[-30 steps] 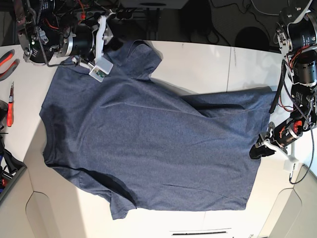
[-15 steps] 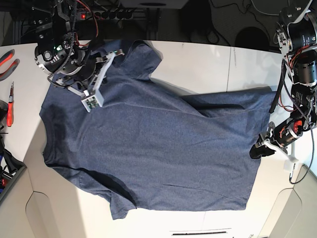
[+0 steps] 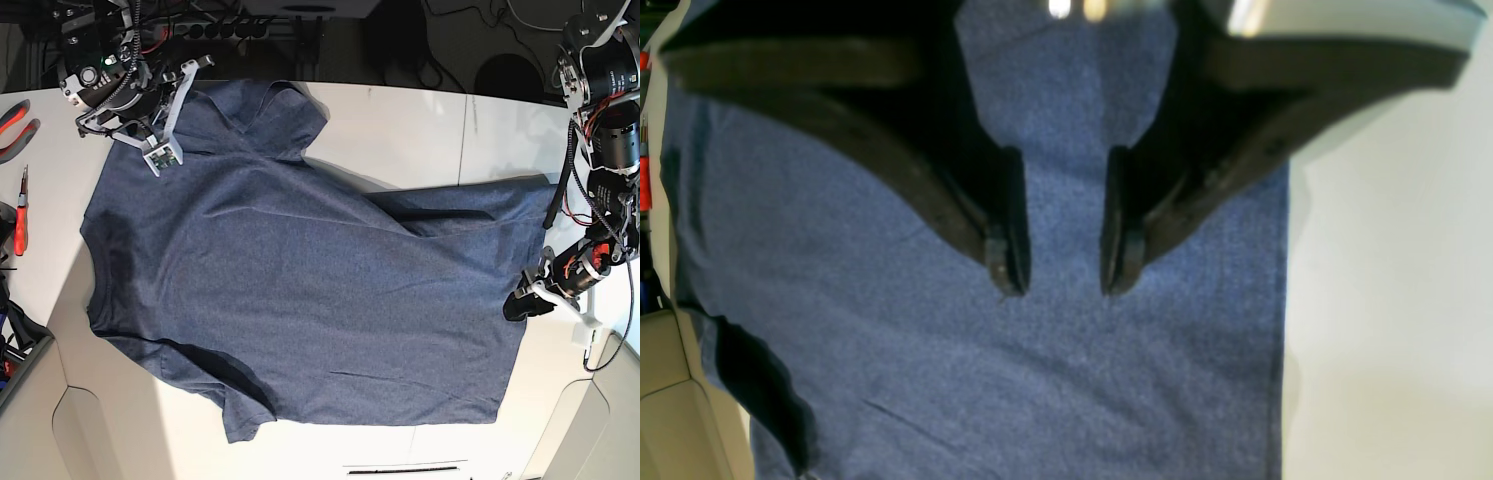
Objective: Layout the t-shirt on the table in an organized manner, then fold the t-shirt properly
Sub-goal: 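Reposition the right gripper onto the shirt shoulder near the collar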
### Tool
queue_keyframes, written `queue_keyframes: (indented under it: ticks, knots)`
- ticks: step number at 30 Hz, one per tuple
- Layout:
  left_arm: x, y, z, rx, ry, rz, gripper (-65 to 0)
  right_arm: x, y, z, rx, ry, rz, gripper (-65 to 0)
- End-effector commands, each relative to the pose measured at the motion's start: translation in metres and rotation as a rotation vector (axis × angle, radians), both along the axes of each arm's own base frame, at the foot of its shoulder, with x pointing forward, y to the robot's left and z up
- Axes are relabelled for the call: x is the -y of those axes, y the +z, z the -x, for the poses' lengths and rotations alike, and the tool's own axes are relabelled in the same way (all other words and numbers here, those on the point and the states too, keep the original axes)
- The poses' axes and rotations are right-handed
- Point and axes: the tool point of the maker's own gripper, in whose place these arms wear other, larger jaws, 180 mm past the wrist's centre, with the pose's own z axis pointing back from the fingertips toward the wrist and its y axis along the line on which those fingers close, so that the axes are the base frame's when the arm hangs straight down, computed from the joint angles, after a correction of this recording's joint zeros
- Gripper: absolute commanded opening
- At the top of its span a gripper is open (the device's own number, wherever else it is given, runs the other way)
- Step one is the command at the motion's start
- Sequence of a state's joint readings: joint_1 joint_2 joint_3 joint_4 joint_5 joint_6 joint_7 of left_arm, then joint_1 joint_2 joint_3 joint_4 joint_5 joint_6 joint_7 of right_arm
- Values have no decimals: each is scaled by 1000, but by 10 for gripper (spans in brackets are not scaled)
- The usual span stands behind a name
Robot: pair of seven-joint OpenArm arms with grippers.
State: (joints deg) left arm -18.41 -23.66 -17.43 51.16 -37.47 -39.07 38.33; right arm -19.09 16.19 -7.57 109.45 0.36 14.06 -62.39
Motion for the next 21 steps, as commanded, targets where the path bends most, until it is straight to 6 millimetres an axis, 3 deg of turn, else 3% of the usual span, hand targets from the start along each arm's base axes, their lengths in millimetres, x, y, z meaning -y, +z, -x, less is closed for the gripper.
queue_keyframes:
  ticks: [1, 7, 14, 18, 21]
  knots:
    - [-7, 23, -13, 70, 1, -5, -435, 1, 3, 0, 14, 2, 0, -650]
    - [-7, 23, -14, 71, 1, -4, -435, 3, -7, 29, -54, 16, 14, -650]
    - [-7, 23, -13, 70, 1, -5, -435, 26, -11, 52, -106, 37, 122, -650]
    - [-7, 22, -13, 68, 0, -5, -435, 40, -8, 53, -110, 34, 169, -650]
    - [-6, 22, -13, 67, 0, -5, -435, 30, 6, 32, 3, 27, 126, -650]
